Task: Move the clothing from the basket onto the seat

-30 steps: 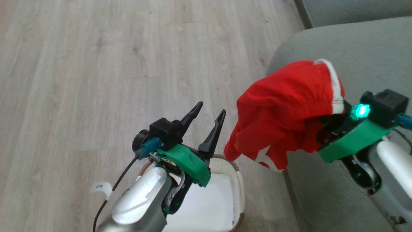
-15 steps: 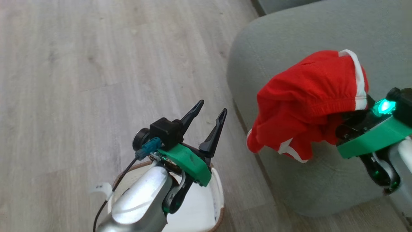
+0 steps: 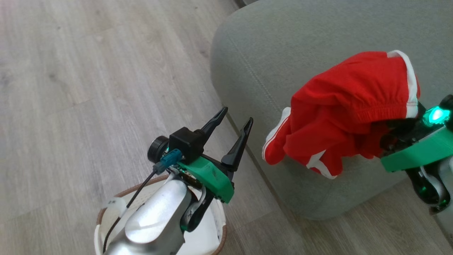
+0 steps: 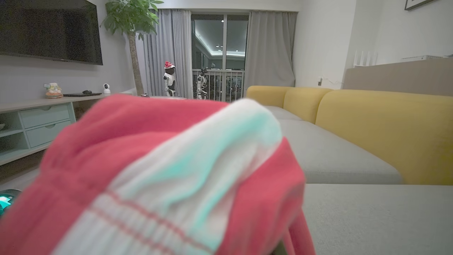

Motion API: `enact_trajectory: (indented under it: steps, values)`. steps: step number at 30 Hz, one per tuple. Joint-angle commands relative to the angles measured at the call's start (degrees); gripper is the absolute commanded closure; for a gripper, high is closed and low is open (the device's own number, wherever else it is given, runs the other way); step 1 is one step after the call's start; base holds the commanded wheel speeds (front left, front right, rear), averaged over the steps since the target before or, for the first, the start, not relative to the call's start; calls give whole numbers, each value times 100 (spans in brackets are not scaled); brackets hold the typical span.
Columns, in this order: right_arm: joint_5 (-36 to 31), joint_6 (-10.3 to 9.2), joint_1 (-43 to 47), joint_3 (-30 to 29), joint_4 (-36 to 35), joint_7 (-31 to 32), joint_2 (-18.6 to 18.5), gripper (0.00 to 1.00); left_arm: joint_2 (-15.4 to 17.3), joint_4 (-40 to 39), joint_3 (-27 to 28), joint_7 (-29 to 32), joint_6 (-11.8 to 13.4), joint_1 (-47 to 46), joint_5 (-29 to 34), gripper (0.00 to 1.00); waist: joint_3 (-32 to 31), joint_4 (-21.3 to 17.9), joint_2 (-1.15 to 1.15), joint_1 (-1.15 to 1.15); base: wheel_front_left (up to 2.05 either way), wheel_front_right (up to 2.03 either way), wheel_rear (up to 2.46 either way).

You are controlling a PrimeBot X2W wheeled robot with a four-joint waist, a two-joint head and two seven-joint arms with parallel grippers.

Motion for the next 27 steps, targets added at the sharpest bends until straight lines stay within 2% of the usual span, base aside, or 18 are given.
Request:
enact_trajectory:
  steps: [1, 6, 15, 27]
  values:
    - [-33, -1, 20, -57, -202, -38, -96, 100, 16, -138, 146, -67, -10, -307, 45, 0, 26, -113, 0, 0, 0, 0, 0]
    - [-44, -1, 31, -81, -223, -38, -102, 100, -9, -76, 122, -71, -23, -361, 61, 0, 55, -262, 0, 0, 0, 0, 0]
    - [-33, -1, -106, -92, -197, -38, -112, 100, -38, 6, 79, -74, -50, -423, 66, 0, 143, -287, 0, 0, 0, 0, 0]
    - [359, -1, -1516, -27, 155, -38, -487, 100, -65, -50, -77, 53, 52, -740, 217, 0, 768, -77, 0, 0, 0, 0, 0]
